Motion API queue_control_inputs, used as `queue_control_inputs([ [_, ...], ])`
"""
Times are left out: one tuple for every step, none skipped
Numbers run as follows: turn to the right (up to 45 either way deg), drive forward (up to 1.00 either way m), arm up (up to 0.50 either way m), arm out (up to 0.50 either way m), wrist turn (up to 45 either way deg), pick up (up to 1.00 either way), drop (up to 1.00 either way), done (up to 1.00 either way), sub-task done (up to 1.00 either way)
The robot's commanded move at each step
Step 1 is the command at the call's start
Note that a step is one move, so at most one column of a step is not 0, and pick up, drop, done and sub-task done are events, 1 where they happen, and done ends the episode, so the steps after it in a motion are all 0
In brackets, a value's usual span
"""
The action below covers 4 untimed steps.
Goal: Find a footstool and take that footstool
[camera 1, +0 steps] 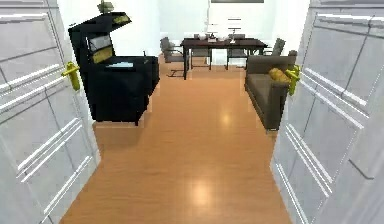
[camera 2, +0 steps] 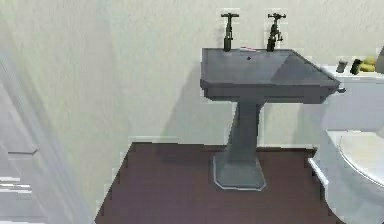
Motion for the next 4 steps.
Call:
queue_control_inputs([
  [0.0, 1.00, 0.00, 0.00, 0.0, 0.00, 0.00, 0.00, 0.00],
  [0.0, 0.80, 0.00, 0.00, 0.0, 0.00, 0.00, 0.00, 0.00],
  [18.0, 0.00, 0.00, 0.00, 0.0, 0.00, 0.00, 0.00, 0.00],
  [0.0, 0.35, 0.00, 0.00, 0.0, 0.00, 0.00, 0.00, 0.00],
])
